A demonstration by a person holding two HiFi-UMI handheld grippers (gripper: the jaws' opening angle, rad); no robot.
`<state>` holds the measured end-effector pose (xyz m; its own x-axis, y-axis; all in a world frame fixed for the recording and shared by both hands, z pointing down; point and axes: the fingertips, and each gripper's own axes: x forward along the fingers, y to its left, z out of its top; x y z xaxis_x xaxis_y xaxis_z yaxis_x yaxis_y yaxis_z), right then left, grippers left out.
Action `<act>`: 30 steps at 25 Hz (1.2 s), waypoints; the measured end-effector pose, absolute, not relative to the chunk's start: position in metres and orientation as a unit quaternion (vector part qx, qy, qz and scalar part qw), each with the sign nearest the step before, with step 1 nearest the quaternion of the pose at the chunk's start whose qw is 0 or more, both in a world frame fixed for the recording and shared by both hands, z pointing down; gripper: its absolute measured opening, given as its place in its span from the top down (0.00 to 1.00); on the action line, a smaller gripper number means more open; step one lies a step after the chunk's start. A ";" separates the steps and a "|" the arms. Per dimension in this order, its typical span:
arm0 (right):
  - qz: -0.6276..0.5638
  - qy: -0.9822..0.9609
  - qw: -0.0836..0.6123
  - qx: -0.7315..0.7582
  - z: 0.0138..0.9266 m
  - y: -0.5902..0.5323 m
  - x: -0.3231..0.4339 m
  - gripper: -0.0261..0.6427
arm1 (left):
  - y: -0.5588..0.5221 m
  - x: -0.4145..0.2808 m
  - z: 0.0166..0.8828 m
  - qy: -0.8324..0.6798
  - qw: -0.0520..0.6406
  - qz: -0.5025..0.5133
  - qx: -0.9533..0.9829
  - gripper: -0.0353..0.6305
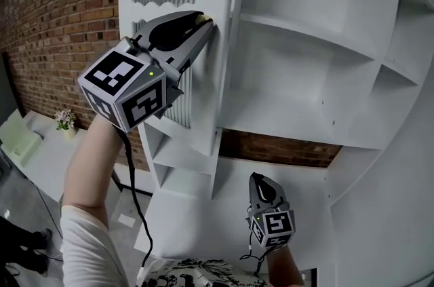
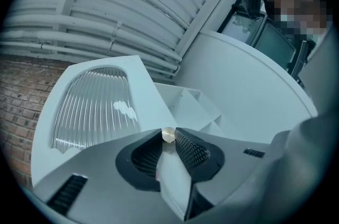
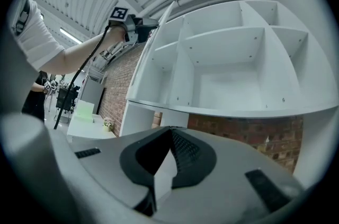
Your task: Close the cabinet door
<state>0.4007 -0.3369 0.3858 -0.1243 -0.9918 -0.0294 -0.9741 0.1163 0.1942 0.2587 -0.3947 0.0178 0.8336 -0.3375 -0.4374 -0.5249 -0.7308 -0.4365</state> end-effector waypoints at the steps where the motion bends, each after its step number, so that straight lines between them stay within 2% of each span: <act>1: -0.081 -0.746 0.055 0.659 0.387 -0.339 0.404 0.95 | -0.398 0.263 0.018 0.239 0.279 0.164 -0.915 0.80; 22: -0.071 -0.777 0.049 0.623 0.399 -0.386 0.426 0.95 | -0.459 0.316 0.017 0.320 0.322 0.111 -0.884 0.80; 30: -0.074 -0.780 0.045 0.619 0.404 -0.390 0.429 0.95 | -0.477 0.326 0.017 0.344 0.318 0.091 -0.879 0.80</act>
<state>0.4289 -0.3901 0.4041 -0.2289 -0.9732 -0.0206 -0.9599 0.2222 0.1711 0.3255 -0.4768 0.0173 0.7465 -0.5474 -0.3784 -0.6628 -0.5612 -0.4956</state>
